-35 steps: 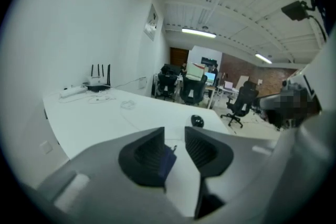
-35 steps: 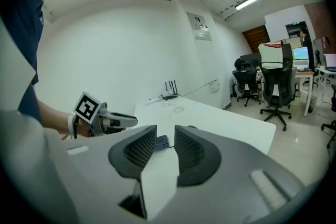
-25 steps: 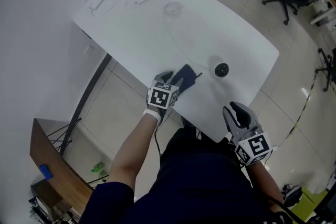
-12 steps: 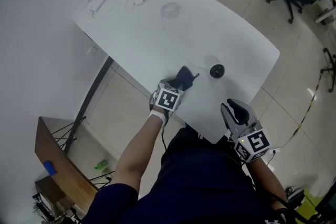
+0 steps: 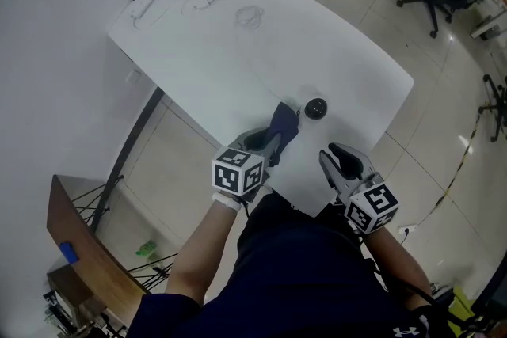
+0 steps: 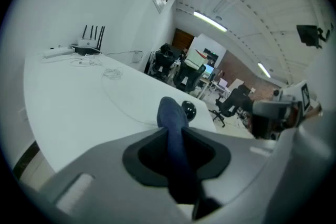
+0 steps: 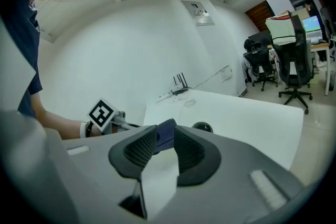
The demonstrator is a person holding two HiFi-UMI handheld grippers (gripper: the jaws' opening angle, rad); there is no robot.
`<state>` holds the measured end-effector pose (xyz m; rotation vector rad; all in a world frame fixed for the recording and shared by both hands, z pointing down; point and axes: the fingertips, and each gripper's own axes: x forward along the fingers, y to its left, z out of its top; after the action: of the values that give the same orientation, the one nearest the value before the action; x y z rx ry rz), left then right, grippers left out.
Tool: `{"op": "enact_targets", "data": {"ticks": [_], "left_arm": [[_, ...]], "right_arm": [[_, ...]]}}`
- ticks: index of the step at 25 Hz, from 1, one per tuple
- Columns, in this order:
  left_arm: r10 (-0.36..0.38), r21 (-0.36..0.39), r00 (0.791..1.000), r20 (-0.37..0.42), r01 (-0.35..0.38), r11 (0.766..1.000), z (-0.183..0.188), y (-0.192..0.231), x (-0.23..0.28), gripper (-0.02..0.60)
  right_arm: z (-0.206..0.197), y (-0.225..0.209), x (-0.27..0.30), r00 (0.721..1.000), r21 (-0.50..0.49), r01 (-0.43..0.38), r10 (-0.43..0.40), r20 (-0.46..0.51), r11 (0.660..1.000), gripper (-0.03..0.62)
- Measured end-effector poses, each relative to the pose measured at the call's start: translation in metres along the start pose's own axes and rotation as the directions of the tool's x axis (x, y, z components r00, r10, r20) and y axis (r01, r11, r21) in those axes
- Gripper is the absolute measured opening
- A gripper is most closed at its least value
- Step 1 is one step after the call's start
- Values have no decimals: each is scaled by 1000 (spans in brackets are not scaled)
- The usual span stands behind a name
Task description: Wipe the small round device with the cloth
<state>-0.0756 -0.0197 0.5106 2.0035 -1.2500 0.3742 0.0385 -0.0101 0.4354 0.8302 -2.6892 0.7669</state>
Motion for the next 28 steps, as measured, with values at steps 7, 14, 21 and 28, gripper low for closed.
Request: {"op": "enact_targets", "data": {"ticks": [7, 14, 21, 28], "left_arm": [[-136, 2, 979, 154, 137, 991, 39, -62, -34, 77], [-256, 26, 943, 214, 257, 966, 50, -110, -50, 77], [-455, -152, 820, 347, 528, 836, 61, -130, -69, 74], [-472, -300, 799, 374, 585, 754, 58, -122, -61, 80]], "right_arm": [[-3, 15, 7, 984, 243, -178, 178, 22, 954, 194], [-4, 24, 8, 954, 431, -299, 283, 101, 852, 298], [9, 45, 0, 862, 544, -504, 428, 271, 671, 297], [15, 50, -2, 843, 537, -537, 431, 322, 651, 87]]}}
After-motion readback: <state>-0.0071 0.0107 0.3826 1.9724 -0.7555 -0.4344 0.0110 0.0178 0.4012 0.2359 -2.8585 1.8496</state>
